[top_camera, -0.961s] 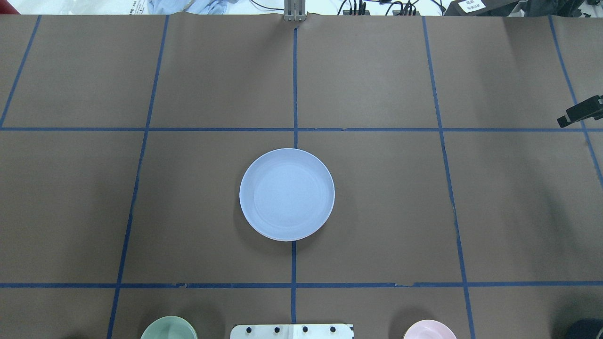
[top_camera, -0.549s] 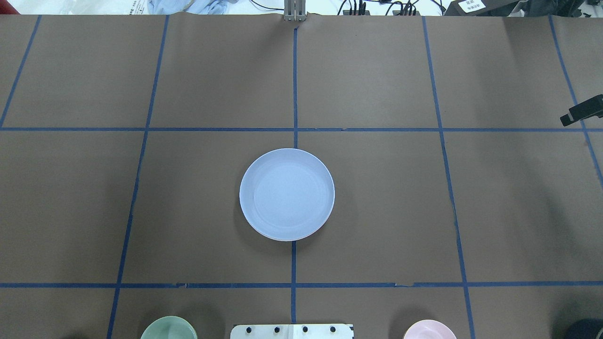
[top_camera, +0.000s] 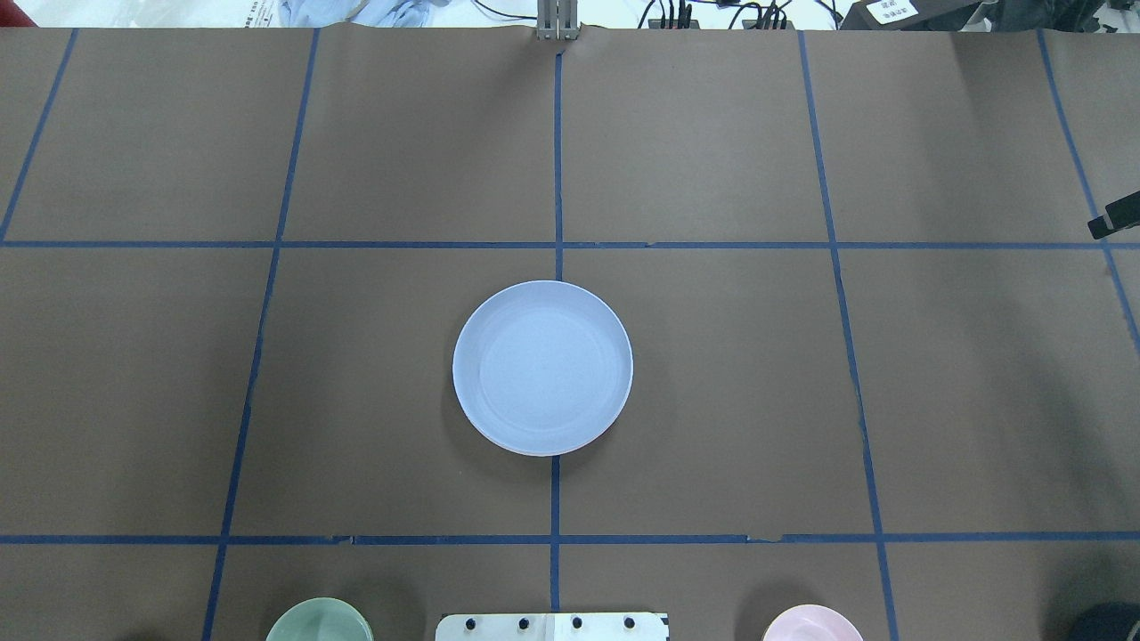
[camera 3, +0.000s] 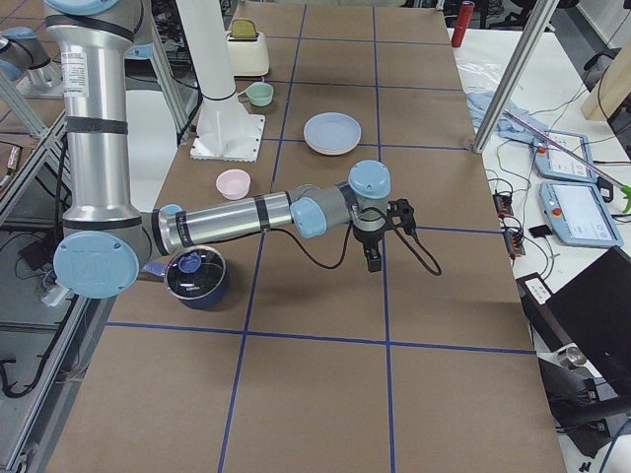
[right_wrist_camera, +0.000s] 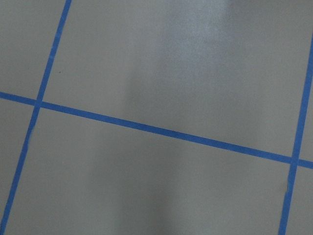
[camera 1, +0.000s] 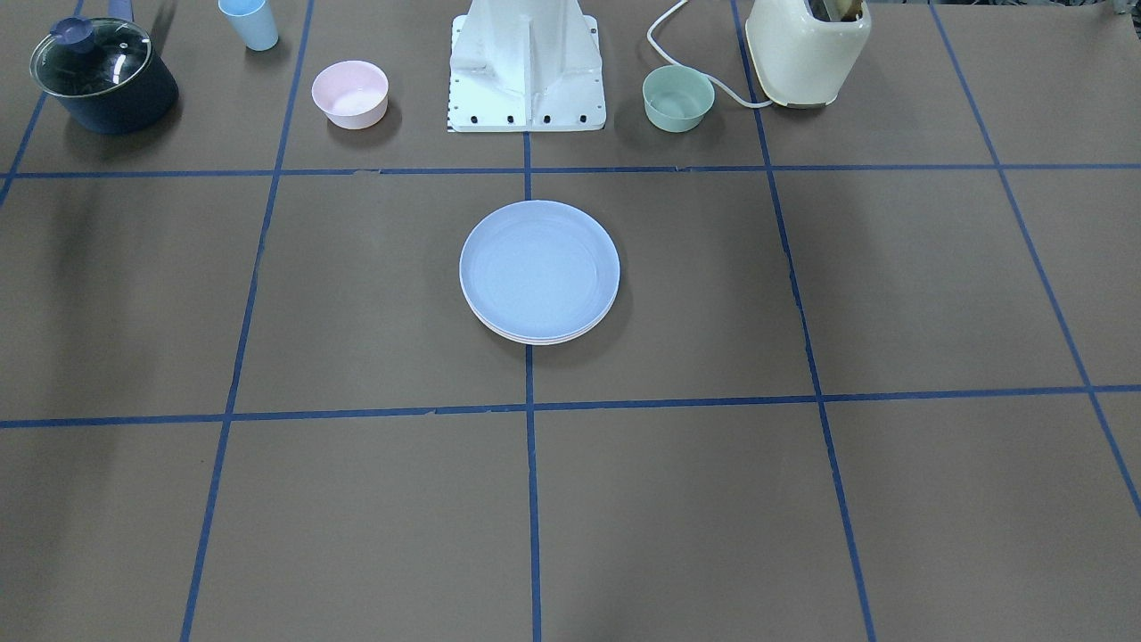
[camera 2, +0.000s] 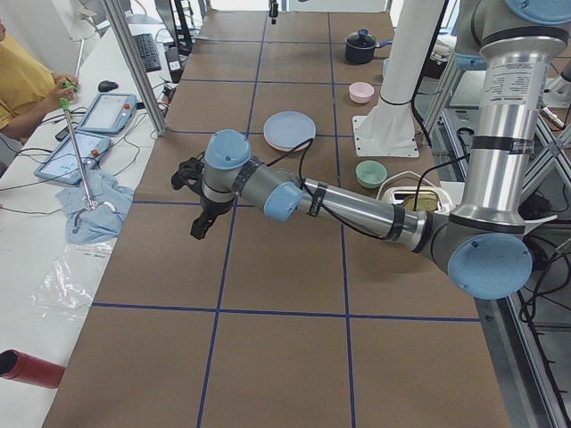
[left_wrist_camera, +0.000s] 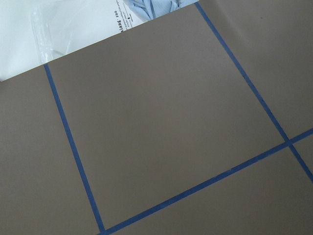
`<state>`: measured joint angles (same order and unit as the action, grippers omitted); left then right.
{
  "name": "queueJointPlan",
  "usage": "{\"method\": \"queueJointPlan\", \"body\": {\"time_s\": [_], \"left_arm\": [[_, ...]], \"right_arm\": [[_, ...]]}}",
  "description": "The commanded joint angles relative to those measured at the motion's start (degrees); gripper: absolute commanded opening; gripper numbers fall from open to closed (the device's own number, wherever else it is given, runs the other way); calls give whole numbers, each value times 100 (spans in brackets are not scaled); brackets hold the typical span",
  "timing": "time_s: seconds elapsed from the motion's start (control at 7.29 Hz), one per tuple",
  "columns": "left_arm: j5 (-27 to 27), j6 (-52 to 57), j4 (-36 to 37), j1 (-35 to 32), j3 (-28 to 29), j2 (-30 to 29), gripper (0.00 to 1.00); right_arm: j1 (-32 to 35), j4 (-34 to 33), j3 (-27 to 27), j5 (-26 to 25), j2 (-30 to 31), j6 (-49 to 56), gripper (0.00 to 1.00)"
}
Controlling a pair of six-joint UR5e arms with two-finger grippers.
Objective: Stack three plates with pink and blue
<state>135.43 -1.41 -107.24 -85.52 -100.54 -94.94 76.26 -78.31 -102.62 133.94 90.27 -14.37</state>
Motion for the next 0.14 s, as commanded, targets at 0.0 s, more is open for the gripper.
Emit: {"method": "queueJointPlan", "body": {"time_s": [0.0], "left_arm": [[-17, 0, -25, 0, 8, -7, 100]], "right_arm": [[11, 9, -12, 1, 17, 5, 100]]}}
